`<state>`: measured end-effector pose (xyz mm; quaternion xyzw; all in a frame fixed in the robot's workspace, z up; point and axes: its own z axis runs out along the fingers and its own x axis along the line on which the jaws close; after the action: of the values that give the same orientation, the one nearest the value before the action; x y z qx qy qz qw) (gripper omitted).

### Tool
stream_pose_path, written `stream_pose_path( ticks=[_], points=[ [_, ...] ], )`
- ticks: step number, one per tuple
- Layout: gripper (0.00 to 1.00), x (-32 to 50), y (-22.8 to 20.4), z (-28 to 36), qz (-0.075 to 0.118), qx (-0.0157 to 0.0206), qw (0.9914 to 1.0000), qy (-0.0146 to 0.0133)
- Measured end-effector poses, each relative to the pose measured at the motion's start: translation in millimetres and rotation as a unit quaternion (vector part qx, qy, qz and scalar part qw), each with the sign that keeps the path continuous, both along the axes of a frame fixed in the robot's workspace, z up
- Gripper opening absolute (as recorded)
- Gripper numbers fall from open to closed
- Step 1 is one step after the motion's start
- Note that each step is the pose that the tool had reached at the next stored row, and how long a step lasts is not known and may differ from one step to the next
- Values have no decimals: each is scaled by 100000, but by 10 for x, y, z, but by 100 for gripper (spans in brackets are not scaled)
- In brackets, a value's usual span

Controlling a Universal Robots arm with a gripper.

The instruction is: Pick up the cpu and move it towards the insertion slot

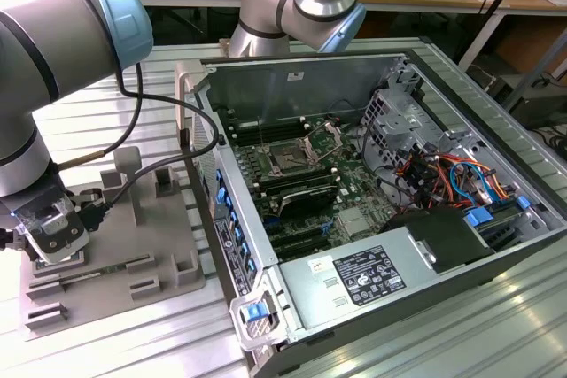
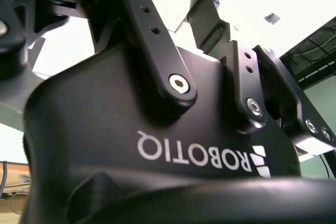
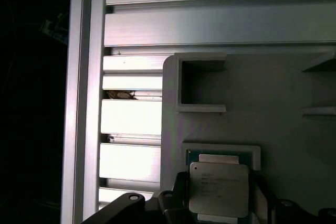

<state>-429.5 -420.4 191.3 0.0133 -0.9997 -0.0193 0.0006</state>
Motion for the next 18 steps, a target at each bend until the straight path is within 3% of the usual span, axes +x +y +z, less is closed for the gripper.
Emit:
stream_pose_path(
  ticks=[1,18],
  points=[
    [55,0,0,0,0,2,100000,0],
    [55,0,0,-2,1,7,100000,-11]
  ],
)
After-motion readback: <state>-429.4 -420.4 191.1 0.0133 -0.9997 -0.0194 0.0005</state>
